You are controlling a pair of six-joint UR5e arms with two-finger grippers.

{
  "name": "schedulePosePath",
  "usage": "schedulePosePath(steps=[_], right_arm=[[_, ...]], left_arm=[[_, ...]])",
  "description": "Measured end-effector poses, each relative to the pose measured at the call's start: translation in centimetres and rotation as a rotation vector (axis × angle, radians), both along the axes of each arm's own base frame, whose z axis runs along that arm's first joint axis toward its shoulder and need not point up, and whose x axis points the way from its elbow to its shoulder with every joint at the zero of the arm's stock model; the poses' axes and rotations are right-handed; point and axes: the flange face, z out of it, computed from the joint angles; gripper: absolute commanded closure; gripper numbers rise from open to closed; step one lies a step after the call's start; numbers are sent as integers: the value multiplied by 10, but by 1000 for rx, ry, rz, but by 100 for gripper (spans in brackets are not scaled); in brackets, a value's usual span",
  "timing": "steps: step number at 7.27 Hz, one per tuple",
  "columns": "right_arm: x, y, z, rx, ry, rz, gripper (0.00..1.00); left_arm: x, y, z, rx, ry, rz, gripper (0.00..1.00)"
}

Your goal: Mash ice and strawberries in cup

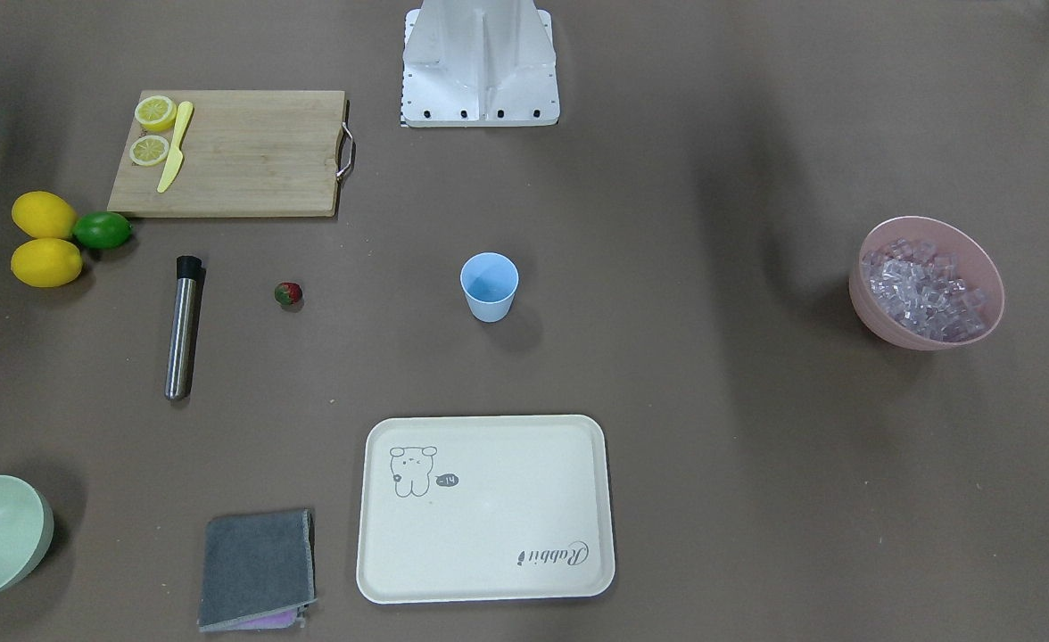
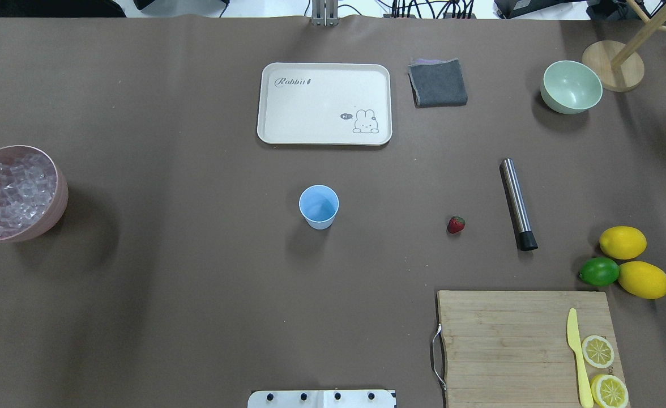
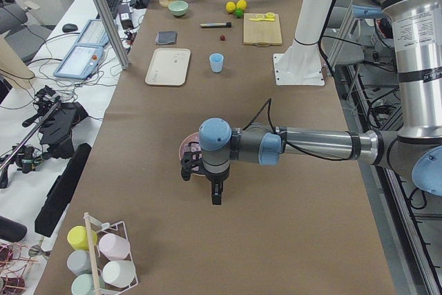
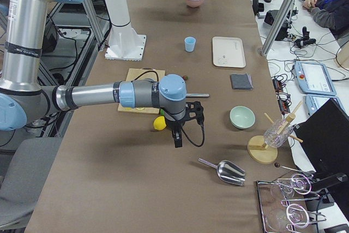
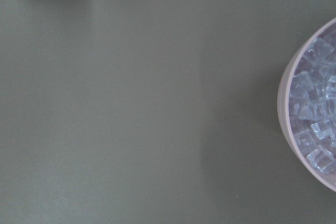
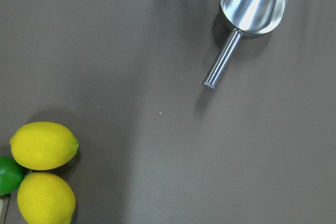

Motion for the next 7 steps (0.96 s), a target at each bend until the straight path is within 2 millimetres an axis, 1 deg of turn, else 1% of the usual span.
schedulePosePath(steps=[3,4,5,7], right_arm=[[2,0,1,-7,-1,10,0],[7,-1,1,-9,-1,25,0],[17,-1,1,-9,-11,54,0],[35,5,-6,2,-52,103,0]], left_arm=[[0,-1,0,12,1,0,2],[0,0,1,11,1,0,2],[0,1,2,11,1,0,2],[0,3,3,13,0,0,2]])
